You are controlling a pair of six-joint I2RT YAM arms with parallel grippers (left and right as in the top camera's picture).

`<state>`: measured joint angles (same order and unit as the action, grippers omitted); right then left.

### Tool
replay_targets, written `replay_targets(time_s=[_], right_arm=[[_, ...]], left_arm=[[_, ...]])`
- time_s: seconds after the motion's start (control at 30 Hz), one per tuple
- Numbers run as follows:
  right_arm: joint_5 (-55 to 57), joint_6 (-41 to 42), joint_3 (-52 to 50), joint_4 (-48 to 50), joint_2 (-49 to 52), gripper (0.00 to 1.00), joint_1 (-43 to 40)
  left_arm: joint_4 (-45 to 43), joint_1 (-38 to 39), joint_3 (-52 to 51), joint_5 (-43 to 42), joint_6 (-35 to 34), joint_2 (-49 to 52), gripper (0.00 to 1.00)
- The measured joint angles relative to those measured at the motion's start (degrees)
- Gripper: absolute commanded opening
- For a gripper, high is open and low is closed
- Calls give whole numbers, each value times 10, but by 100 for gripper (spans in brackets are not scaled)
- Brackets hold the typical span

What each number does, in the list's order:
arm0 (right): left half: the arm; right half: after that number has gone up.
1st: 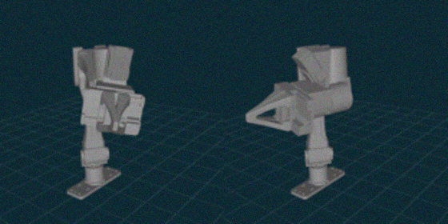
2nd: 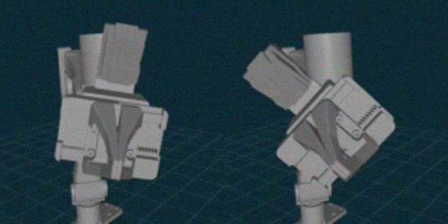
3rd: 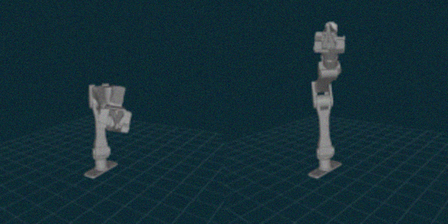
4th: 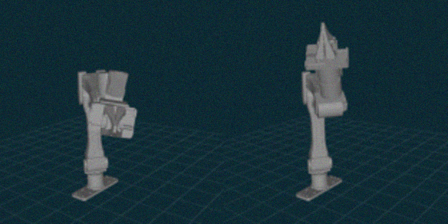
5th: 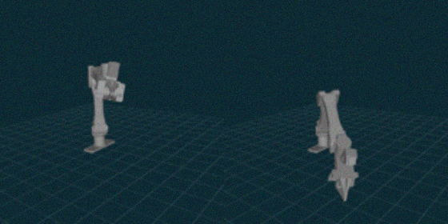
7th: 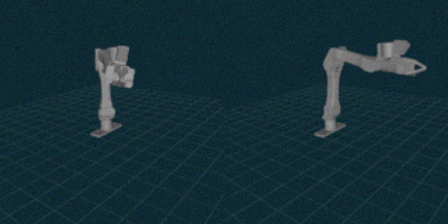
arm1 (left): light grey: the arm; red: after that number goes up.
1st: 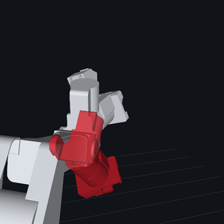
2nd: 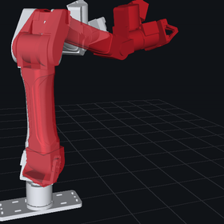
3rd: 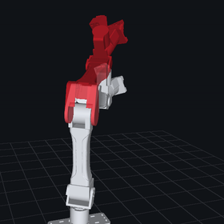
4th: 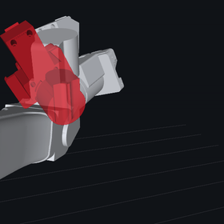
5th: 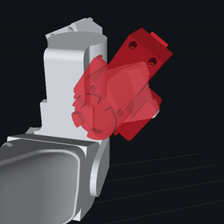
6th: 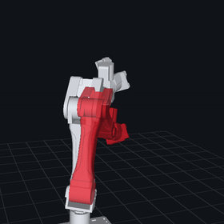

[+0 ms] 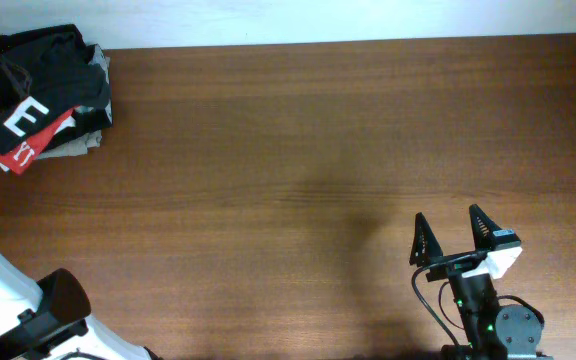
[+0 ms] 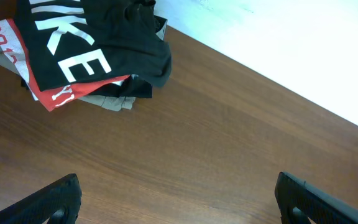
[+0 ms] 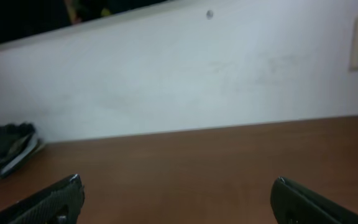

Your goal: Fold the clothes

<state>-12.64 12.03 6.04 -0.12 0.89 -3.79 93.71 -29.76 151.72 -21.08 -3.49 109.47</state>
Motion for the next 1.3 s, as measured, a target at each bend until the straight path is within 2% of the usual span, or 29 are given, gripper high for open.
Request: replay_targets(time_s=[0.13, 0.23, 0.33, 0.57, 1.3], right_arm=[[32, 0, -46, 49, -1, 99, 1], [57, 0, -54, 38, -1, 99, 9], [73, 0, -54, -36, -1, 99, 11], [75, -90, -54, -37, -1, 99, 14], [75, -105, -54, -36, -1, 99, 14]], left_arm=[[0, 0, 0, 0, 0, 0, 99], [0, 0, 0, 0, 0, 0, 99], [0, 0, 0, 0, 0, 0, 99], [0, 0, 0, 0, 0, 0, 99], [0, 0, 0, 0, 0, 0, 99]])
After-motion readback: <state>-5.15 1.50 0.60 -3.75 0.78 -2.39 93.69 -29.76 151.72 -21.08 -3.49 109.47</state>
